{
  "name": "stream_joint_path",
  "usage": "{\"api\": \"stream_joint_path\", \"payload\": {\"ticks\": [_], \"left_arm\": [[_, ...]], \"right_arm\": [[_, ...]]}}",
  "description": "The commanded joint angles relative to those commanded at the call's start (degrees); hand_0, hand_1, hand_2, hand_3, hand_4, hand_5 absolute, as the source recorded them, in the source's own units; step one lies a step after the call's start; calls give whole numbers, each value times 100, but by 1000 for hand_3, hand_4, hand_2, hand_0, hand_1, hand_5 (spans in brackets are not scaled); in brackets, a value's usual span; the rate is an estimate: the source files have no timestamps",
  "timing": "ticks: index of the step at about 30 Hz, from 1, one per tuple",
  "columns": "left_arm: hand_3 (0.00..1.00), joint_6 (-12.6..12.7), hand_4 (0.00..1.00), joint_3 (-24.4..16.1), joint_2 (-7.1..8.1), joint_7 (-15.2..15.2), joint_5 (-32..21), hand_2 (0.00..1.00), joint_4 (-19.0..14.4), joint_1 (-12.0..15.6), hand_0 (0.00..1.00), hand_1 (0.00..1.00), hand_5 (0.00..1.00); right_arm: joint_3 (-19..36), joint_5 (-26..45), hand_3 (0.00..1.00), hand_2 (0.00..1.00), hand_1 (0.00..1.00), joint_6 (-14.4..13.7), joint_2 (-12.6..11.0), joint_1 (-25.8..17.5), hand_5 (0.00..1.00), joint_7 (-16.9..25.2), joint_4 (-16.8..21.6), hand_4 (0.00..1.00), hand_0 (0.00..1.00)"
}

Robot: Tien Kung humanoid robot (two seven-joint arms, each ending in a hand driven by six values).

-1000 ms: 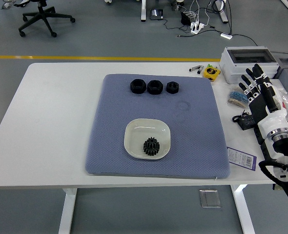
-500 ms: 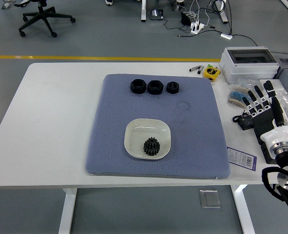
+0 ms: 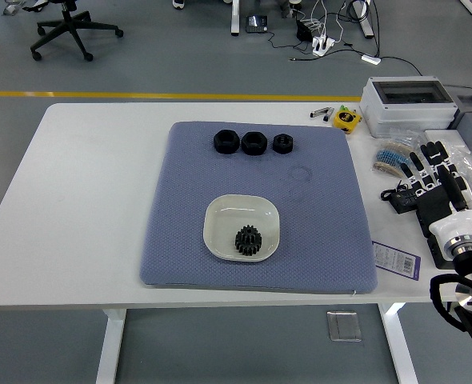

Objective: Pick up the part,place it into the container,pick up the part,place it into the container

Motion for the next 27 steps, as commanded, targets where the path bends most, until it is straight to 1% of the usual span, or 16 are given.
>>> {"api": "stream_joint_path", "payload": {"ticks": [7, 14, 16, 20, 23, 25, 27], "left_arm": [[625, 9, 580, 1, 0, 28, 7, 863, 0, 12, 873, 838, 745], [625, 13, 579, 7, 0, 48, 25, 863, 0, 22, 873, 837, 745], [625, 15, 579, 9, 0, 50, 29, 863, 0, 23, 873, 837, 745], [626, 19, 579, 3, 0, 53, 41, 863, 0, 26, 873, 838, 745], [626, 23, 578, -7, 0, 57, 55, 863, 0, 35, 872, 838, 745], [626, 25, 578, -16, 0, 60, 71, 863, 0, 41, 872, 838, 745], [626, 26, 578, -23, 0, 63, 87, 863, 0, 48, 872, 838, 745]], "right_arm": [[-11, -12, 927, 865, 838, -40, -2, -18, 173, -17, 9, 814, 843], [-22, -490, 922, 860, 830, -214, -8, -40, 182, -43, 54, 820, 838], [-3, -745, 922, 860, 830, -292, -5, -54, 182, -42, 58, 820, 838], [54, -1578, 919, 859, 827, -535, 4, -84, 191, -73, 67, 825, 832], [75, -2189, 916, 856, 824, -635, 3, -103, 199, -93, 54, 820, 829], [70, -2492, 916, 856, 824, -689, 2, -108, 199, -108, 40, 820, 829], [56, -2637, 916, 856, 824, -731, 3, -112, 199, -110, 33, 820, 829]]}}
